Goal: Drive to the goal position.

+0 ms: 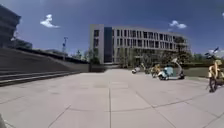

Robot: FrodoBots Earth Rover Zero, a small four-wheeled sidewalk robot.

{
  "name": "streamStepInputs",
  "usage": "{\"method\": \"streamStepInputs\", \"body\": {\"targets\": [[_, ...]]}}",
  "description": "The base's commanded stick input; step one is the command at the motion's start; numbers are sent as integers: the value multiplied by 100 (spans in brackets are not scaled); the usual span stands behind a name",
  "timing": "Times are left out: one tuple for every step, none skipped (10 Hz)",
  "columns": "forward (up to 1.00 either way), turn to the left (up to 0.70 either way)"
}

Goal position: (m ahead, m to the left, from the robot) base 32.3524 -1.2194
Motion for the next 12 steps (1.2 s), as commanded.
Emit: {"method": "streamStepInputs", "body": {"targets": [[100,0],[100,0],[100,0],[100,0],[100,0],[100,0],[100,0],[100,0],[100,0],[100,0],[100,0],[100,0]]}}
